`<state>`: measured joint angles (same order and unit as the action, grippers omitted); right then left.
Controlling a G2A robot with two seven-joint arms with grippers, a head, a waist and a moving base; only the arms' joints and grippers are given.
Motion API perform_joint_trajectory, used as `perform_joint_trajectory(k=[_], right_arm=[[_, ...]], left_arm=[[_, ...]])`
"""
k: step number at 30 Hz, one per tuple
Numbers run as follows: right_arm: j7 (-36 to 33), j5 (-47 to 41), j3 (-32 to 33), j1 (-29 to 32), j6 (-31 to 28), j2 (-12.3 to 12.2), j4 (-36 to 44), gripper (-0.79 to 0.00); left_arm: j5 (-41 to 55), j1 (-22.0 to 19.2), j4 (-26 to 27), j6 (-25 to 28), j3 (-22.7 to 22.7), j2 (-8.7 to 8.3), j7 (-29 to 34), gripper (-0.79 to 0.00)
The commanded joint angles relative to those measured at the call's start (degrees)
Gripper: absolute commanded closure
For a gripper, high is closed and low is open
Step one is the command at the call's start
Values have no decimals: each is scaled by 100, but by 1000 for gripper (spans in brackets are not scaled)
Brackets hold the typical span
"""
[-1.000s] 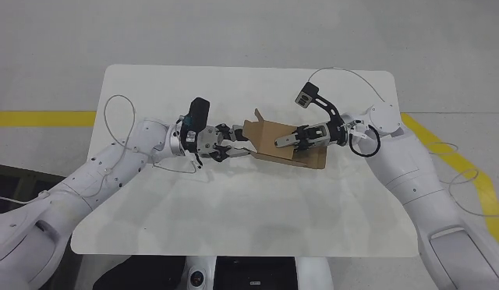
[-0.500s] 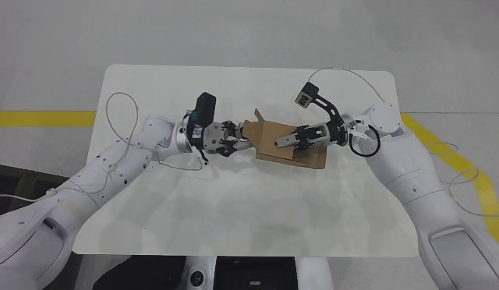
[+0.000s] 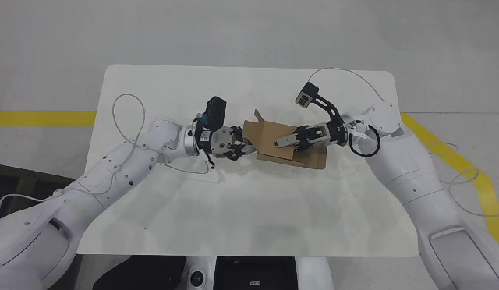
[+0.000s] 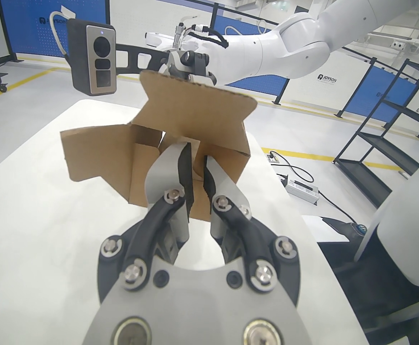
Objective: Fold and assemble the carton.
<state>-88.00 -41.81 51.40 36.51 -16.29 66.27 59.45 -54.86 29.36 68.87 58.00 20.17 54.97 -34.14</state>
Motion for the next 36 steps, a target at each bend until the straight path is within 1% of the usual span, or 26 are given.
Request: perform_joint_trajectory(k=[1, 7, 12, 15, 17, 22, 23, 24, 26, 27, 31, 36], right_arm=[[0, 0, 0, 0, 0, 0, 0, 0], [0, 0, 0, 0, 0, 0, 0, 0], [0, 0, 0, 0, 0, 0, 0, 0], [0, 0, 0, 0, 0, 0, 0, 0], [0, 0, 0, 0, 0, 0, 0, 0], [0, 0, 0, 0, 0, 0, 0, 0], [0, 0, 0, 0, 0, 0, 0, 0], [0, 0, 0, 0, 0, 0, 0, 0], [0, 0, 0, 0, 0, 0, 0, 0], [0, 0, 0, 0, 0, 0, 0, 0], [0, 0, 0, 0, 0, 0, 0, 0], [0, 0, 0, 0, 0, 0, 0, 0]], left_arm=[[-42, -13, 15, 0, -2, 12, 11, -160], [-114, -15, 15, 0, -4, 26, 15, -197], [-98, 32, -82, 0, 57, -5, -44, -249], [-35, 102, -160, 0, 144, -48, -142, -289], [10, 156, -219, 0, 236, -89, -203, -299], [106, 315, -319, 0, 535, -215, -306, -376], [118, 345, -343, 0, 604, -241, -311, -431], [140, 375, -381, 0, 677, -265, -306, -529], [186, 427, -402, 0, 789, -295, -259, -770], [217, 445, -411, 0, 834, -302, -220, -785], [438, 489, -492, -8, 994, -277, -81, -785], [692, 471, -639, -126, 1144, -176, 166, -785]])
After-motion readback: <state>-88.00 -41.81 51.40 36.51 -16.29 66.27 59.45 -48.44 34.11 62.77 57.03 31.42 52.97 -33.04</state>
